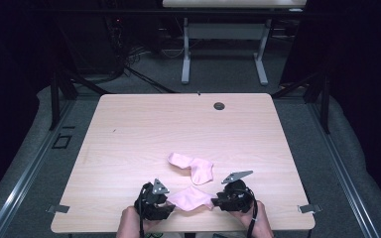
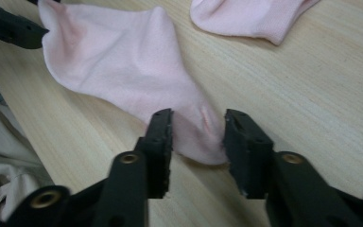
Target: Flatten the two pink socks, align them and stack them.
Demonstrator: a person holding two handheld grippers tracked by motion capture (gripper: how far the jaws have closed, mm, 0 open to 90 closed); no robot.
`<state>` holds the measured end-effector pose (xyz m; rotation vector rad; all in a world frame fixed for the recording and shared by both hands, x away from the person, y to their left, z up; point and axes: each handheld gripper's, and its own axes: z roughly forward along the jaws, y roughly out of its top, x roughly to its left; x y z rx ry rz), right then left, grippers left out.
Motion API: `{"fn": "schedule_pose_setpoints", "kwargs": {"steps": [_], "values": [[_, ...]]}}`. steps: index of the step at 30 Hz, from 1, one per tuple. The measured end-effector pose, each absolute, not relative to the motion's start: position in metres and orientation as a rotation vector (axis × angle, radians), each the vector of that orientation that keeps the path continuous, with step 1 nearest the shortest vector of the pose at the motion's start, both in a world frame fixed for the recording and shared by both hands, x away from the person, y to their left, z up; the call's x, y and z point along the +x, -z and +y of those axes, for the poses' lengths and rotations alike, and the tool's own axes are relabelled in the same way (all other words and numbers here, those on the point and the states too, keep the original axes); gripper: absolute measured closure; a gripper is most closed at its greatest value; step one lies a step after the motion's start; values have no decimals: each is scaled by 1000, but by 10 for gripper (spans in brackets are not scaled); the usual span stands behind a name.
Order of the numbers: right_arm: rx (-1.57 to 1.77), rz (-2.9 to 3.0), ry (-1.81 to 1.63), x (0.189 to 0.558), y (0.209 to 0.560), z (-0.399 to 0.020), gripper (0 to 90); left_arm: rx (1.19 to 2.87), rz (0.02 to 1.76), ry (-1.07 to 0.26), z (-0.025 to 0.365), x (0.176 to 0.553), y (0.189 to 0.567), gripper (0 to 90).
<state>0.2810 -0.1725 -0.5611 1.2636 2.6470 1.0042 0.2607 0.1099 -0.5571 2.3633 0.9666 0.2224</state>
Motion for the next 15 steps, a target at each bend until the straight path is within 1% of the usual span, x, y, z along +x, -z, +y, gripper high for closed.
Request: {"fn": "schedule_pose_setpoints", "kwargs": {"steps": [3,8,14,15], "values": [[1278,2636,-1009,281,562,-172,783,2388,939,-243,107,260,559,720],[1278,2652,-989,282,565,-172,895,2389,919,-265,103,261,562,856],[1292,2617,-1030,280,564,-173,895,2373,909,-279,105,261,561,878],[1286,2610,-1036,278,563,-174,814,2361,913,-280,105,261,560,879]]}}
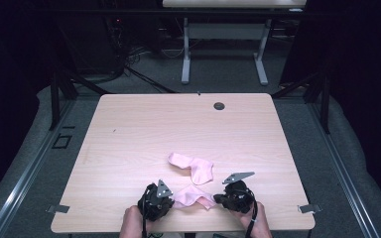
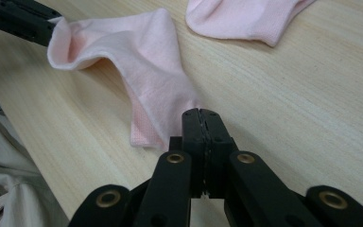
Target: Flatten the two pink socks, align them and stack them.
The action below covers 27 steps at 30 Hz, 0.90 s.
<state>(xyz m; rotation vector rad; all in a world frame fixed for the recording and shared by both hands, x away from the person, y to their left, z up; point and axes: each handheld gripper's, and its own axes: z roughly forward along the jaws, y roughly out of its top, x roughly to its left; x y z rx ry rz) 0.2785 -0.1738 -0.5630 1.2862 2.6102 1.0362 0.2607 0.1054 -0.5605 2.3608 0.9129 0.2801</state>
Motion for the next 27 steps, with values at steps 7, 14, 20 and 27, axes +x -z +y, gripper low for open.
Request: {"fn": "schedule_pose_setpoints", "kwargs": {"steps": [7,14,20,27], "values": [[1167,2652,-989,269,563,-163,383,2332,917,-268,111,262,555,879],[1229,2555,-973,272,569,-163,767,2332,916,-276,114,261,554,883],[1251,2465,-975,271,559,-173,863,2310,857,-291,108,263,545,885],[1107,2323,-804,264,516,-184,858,2288,747,-355,84,270,525,886]]}}
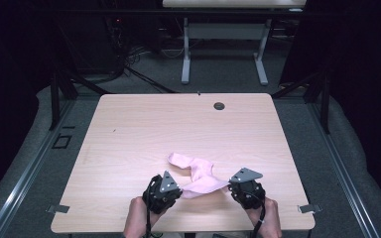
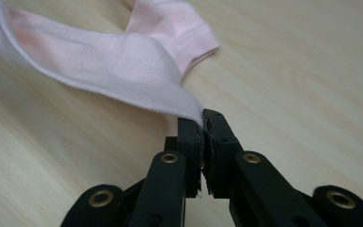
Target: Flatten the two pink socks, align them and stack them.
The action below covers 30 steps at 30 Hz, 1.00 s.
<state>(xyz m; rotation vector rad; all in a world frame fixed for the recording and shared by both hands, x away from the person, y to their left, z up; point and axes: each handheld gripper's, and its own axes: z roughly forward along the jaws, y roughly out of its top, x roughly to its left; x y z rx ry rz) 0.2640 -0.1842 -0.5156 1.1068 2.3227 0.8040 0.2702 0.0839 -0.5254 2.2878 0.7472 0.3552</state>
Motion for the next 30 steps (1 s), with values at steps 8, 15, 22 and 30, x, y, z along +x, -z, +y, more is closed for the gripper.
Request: {"fn": "schedule_pose_setpoints", "kwargs": {"steps": [8,15,22,30], "values": [[1012,2486,-732,254,530,-169,846,2347,786,-374,97,279,544,883],[1001,2688,-856,246,556,-146,699,2356,919,-358,123,280,550,737],[1085,2682,-1009,254,540,-164,550,2194,1103,-330,144,275,527,451],[1221,2517,-868,276,550,-168,567,2161,1168,-286,132,288,525,423]]}}
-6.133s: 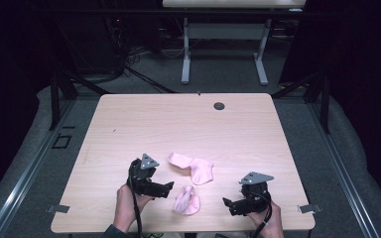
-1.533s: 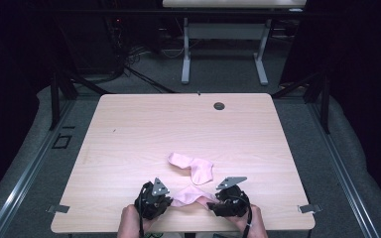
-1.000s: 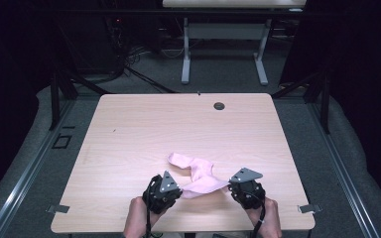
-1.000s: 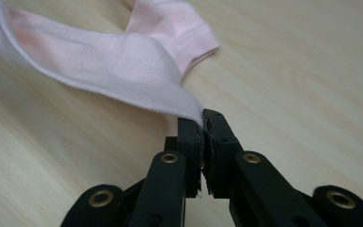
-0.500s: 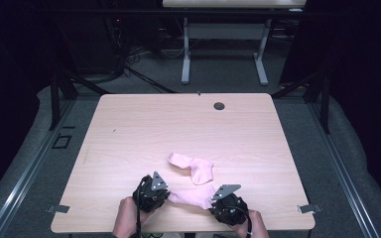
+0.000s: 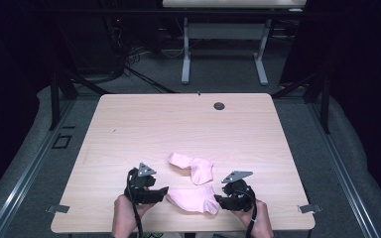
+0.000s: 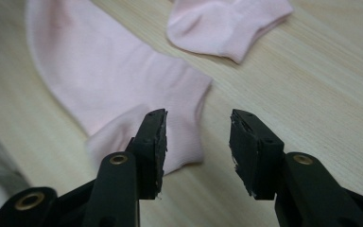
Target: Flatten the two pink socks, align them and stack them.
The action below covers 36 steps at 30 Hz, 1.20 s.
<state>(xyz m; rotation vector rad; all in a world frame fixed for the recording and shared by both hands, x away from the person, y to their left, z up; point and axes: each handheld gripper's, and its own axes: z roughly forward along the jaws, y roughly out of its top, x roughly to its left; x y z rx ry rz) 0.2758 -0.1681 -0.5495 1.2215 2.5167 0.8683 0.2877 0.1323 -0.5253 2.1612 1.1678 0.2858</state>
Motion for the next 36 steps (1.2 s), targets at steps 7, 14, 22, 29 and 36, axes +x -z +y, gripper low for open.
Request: {"fn": "schedule_pose_setpoints", "kwargs": {"steps": [7,14,22,29,36], "values": [[1222,2515,-810,275,561,-158,576,2282,1166,-249,114,295,545,436],[1216,2511,-786,273,564,-157,616,2330,1181,-218,118,286,555,529],[1220,2533,-812,271,564,-157,786,2350,1109,-217,116,276,560,837],[1241,2533,-868,268,565,-160,840,2341,1103,-209,119,274,560,887],[1213,2540,-863,266,562,-165,822,2323,1098,-214,118,271,561,850]]}}
